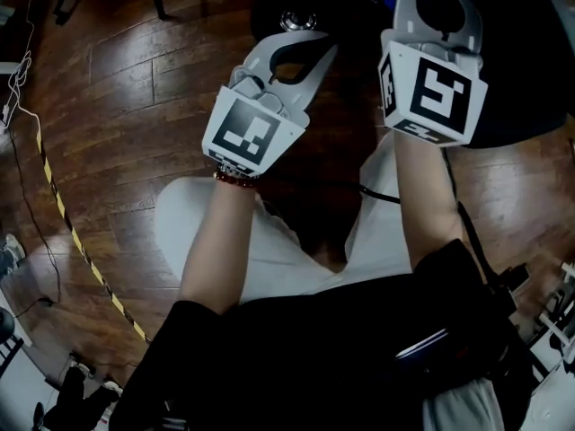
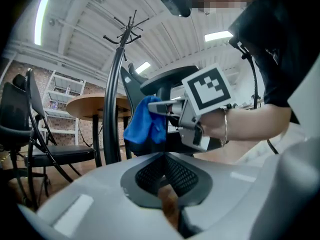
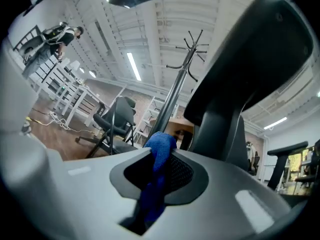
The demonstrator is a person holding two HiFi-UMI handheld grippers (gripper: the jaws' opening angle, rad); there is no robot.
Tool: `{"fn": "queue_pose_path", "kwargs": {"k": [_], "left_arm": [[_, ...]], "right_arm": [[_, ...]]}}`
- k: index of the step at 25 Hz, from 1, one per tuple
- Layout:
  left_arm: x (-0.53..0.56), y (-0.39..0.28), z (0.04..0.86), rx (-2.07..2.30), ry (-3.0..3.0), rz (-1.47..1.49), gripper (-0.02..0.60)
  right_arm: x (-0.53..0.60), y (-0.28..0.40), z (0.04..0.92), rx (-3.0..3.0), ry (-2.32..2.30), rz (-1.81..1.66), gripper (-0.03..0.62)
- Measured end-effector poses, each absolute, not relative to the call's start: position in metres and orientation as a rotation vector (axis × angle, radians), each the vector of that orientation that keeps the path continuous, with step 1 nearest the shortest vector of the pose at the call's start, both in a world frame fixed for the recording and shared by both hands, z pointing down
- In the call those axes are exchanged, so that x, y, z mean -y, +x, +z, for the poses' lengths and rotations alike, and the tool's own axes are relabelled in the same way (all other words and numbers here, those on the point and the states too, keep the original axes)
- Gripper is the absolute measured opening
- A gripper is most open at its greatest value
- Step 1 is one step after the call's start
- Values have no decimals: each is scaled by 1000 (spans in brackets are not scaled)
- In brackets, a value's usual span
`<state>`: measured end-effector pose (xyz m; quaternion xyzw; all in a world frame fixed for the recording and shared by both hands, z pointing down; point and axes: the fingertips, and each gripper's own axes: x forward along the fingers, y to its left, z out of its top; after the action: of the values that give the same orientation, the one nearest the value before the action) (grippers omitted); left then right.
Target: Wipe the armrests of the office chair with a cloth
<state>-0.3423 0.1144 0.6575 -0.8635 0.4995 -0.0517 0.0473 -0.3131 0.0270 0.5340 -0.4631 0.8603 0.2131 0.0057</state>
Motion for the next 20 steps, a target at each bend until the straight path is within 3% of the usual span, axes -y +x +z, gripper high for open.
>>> {"fn": "queue_pose_path", "kwargs": {"k": [12,20], "left_arm": [[-111,-341,658,-1501,-2626,-181,0],[-113,-342,653,-1518,-2630,-150,0]], "right_arm": [[-21,-316,535,-2595,-1597,853,52],[-2,-302,594,-2746,-1730,602,52]]}}
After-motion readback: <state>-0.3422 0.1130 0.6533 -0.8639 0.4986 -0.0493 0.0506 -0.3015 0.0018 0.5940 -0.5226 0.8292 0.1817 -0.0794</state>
